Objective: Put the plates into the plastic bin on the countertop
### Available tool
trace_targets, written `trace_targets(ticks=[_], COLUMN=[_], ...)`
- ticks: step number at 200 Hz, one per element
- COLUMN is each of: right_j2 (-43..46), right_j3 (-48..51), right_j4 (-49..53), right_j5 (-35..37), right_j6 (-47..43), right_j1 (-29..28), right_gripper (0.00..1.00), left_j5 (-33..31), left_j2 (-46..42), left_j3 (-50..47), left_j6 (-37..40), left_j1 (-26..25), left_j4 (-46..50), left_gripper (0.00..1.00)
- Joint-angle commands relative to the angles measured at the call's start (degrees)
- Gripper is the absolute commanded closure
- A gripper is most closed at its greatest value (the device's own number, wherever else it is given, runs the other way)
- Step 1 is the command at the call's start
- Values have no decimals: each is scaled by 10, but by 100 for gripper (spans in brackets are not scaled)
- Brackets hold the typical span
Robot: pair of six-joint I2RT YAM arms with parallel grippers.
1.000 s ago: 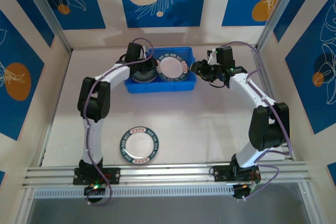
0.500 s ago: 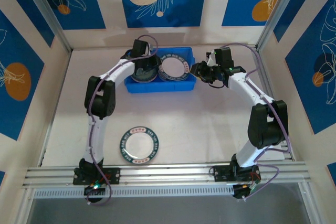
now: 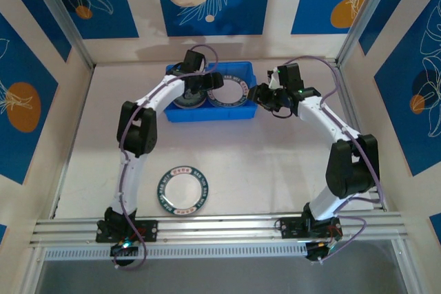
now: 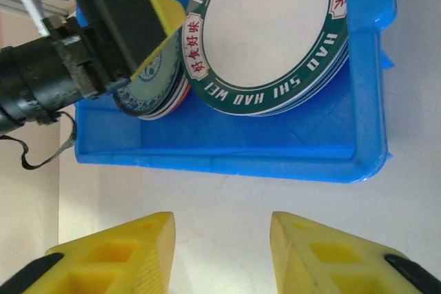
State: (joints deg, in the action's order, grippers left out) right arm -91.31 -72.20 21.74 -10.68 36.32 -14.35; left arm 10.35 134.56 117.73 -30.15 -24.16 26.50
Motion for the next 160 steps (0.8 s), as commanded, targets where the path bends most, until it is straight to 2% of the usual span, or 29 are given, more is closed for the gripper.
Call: trace_targets(ticks=[1,16,53,86,123,160], right_j2=[45,65,108,138,148,129], right_j3=[14,26,60,98,133,151], right_j4=[19,25,33,30,38,40], right_j5=[22,33,40,20,-41,-77], right_j6=[-21,-25,-29,-38,-49,-58], right_j1=[-11,-20,-40,-60,-86,-142], right_gripper=[56,56,56,57,57,57], left_j5=[-32,-47,-91,-99,-62,22], left_j2=[-35,-46,-88,-154,-253,-357], left_j3=[17,16,-4,-75,-192,-357], left_j6=[19,25,44,51,52,28], left_j1=[-3,-3,-6,-7,-11,-17], left_j4=[19,27,38,7,-45,-109], left_gripper=[10,0,0,0,0,0])
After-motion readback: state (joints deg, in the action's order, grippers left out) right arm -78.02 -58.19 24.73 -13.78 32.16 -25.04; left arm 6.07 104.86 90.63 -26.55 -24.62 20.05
